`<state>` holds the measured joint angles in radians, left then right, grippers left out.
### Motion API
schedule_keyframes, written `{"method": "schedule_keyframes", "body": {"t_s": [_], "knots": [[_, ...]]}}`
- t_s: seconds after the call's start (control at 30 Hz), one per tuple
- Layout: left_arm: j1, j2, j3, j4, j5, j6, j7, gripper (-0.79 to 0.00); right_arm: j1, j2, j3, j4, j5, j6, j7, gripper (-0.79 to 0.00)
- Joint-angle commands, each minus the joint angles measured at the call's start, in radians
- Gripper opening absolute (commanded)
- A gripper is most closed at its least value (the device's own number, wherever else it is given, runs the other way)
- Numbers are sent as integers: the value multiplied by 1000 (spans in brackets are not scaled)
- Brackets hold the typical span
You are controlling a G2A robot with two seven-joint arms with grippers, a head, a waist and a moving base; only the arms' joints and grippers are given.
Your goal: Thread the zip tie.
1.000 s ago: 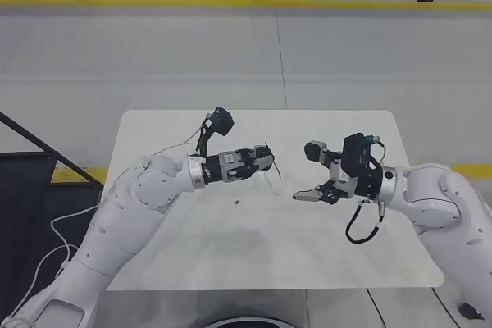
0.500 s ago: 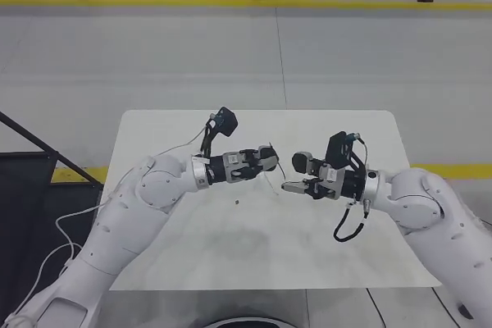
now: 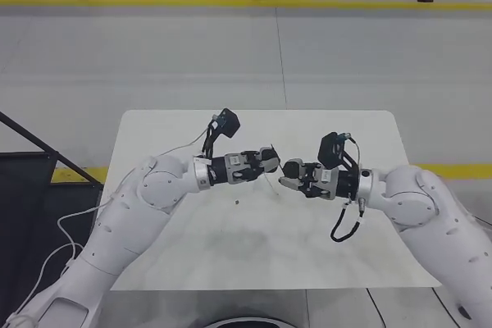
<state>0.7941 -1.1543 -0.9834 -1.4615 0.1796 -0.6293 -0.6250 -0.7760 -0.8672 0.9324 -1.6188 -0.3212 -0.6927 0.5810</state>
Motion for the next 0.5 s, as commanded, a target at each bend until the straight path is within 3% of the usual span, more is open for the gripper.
{"method": "schedule_keyframes", "body": {"t_s": [0.0,0.07,0.13,0.43,0.47], "knots": [[1,0,-1,-2,1,0,-3,-785,1,-2,-1,2,2,-1,4,-591],[3,0,-2,-3,-1,-2,-4,-785,2,-4,-1,5,2,1,7,-656],[5,0,-3,-3,-1,-3,-5,-785,3,-7,-1,8,5,4,8,-785],[10,0,-8,-3,-10,-1,-16,-785,0,-14,5,15,6,6,13,-785],[11,0,-9,-2,-16,-1,-18,-588,-1,-15,7,17,4,6,10,-785]]}}
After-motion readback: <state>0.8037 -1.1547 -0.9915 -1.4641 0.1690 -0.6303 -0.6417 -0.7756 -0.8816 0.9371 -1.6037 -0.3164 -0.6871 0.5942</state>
